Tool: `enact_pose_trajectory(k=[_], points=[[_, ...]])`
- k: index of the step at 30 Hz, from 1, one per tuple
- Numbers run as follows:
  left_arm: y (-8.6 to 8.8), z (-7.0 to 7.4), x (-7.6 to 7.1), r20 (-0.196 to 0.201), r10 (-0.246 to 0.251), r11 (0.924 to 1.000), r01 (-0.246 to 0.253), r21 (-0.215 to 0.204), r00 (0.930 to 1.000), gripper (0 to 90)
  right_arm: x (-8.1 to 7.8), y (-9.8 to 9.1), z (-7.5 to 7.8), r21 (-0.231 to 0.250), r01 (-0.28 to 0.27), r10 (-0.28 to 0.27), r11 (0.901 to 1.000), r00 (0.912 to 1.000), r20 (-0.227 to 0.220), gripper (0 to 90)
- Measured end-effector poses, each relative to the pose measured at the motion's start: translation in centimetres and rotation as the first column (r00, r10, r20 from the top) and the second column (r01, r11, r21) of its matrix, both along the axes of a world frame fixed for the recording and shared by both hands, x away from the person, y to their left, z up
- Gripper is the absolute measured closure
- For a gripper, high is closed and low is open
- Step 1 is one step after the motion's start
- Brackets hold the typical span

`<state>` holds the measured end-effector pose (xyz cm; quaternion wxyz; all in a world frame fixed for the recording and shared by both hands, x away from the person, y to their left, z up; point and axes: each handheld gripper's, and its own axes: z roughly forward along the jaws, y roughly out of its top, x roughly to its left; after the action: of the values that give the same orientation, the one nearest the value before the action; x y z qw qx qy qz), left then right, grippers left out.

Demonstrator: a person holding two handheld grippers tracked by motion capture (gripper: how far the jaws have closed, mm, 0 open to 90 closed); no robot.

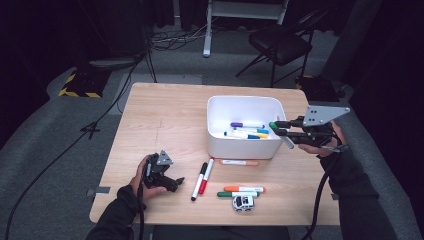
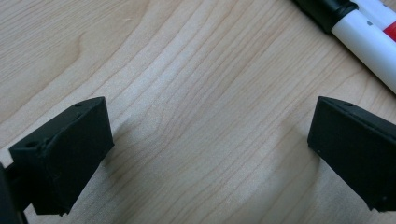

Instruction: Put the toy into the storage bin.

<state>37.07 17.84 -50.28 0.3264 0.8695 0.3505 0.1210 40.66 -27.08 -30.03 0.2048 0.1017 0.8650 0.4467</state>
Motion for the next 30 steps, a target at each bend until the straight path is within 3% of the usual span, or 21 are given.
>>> enact_pose_trajectory(k=[17, 30], points=[[0.0, 0.0, 0.0, 0.001, -0.001, 1.0000, 0.001, -0.001, 1.0000, 0.2, 2.2, 2.2, 1.5, 0.019, 0.012, -0.012, 0.9998, 0.9999, 0.008, 75.0], [0.0, 0.0, 0.0, 0.004, -0.004, 1.0000, 0.004, 0.000, 1.0000, 0.2, 4.9, 3.6, 0.2, -0.028, 0.045, -0.045, 0.9986, 0.9987, -0.023, 75.0]])
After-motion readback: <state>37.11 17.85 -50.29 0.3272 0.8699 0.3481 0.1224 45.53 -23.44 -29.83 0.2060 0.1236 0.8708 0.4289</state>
